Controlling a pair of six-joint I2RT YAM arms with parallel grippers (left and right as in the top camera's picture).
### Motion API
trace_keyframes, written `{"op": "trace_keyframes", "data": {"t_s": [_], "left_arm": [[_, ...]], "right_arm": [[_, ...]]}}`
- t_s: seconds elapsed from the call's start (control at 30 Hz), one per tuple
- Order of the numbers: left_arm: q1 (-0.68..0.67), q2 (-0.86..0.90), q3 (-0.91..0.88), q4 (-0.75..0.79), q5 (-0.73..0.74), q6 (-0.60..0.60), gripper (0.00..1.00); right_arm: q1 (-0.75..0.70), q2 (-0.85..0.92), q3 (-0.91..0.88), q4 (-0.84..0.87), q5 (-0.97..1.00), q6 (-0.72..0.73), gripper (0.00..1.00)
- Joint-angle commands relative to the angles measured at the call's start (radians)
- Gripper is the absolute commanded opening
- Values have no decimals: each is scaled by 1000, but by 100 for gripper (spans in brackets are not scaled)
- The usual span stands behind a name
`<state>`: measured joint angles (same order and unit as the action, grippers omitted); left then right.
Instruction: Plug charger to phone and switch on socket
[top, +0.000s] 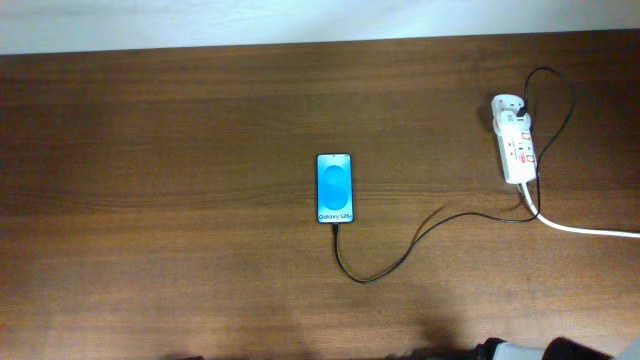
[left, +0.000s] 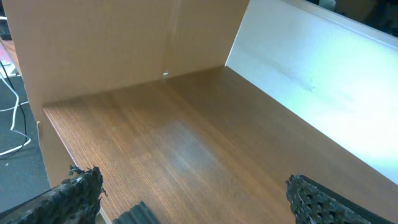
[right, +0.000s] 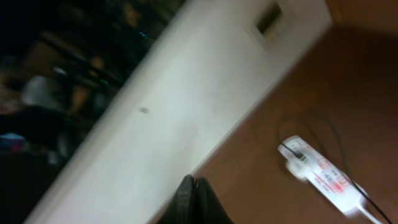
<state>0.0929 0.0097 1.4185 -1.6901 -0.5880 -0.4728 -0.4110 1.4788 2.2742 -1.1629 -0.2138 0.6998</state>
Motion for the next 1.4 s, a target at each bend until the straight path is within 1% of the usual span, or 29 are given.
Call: {"op": "trace_keyframes", "data": {"t_s": [0.0, 0.17, 0.27, 0.3, 0.33, 0.4, 0.43, 0.5, 0.53, 0.6, 0.67, 0.7, 0.73, 0.77, 0.8, 0.83, 0.9, 0.97, 1.03, 1.13, 1.23, 1.37], "left_arm": [[3, -2, 2, 3, -11, -5, 99], [4, -2, 2, 4, -11, -5, 99], [3, -2, 2, 44, -36, -6, 99], [3, -2, 1, 72, -33, -16, 99], [1, -2, -9, 172, 2, -61, 99], [-6, -2, -48, 287, 66, -60, 99], [-12, -2, -99, 345, 80, -53, 99], [-14, -2, -171, 391, 114, -53, 99], [-14, -2, -266, 465, 166, -45, 99], [-14, -2, -509, 671, 270, -46, 99], [-14, -2, -627, 783, 313, -46, 99], [-14, -2, -760, 925, 364, -45, 99], [-14, -2, -830, 1010, 396, -17, 99], [-14, -2, -913, 1125, 452, 52, 99], [-14, -2, -966, 1197, 490, 101, 99], [-14, -2, -1046, 1305, 549, 173, 99], [-14, -2, -1194, 1492, 620, 245, 99], [-14, -2, -1308, 1638, 626, 244, 99], [-13, -2, -1401, 1744, 626, 244, 99], [-13, -1, -1409, 1709, 620, 244, 99], [-13, -1, -1409, 1621, 618, 244, 99], [-14, 13, -1409, 1608, 619, 243, 99]], "right_arm": [[6, -77, 5, 44, -30, -5, 4], [6, -135, 5, 36, -43, -5, 5], [6, -149, 5, 32, -53, -4, 6], [6, -156, 5, 33, -61, -5, 8], [6, -162, 5, 30, -64, -5, 8], [6, -174, 5, 21, -64, -5, 8], [6, -183, 5, 18, -64, -5, 8], [6, -198, 5, 15, -64, -5, 9], [6, -209, 5, 15, -63, -12, 9], [6, -225, 5, 15, -64, -12, 9], [6, -233, 4, 14, -64, -12, 9], [6, -237, 3, 11, -63, -12, 10], [6, -239, 4, 11, -63, -12, 10], [6, -240, 3, 11, -63, -12, 12], [6, -241, 3, 11, -63, -13, 13], [6, -242, 3, 11, -63, -13, 13], [6, -245, 3, 10, -63, -13, 13], [6, -248, 3, 10, -63, -12, 14], [6, -252, 3, 11, -56, -16, 14], [6, -263, 3, 7, -6, -16, 15], [6, -282, 1, 0, 2, -16, 16], [6, -342, -45, 18, 19, -11, 16]]}}
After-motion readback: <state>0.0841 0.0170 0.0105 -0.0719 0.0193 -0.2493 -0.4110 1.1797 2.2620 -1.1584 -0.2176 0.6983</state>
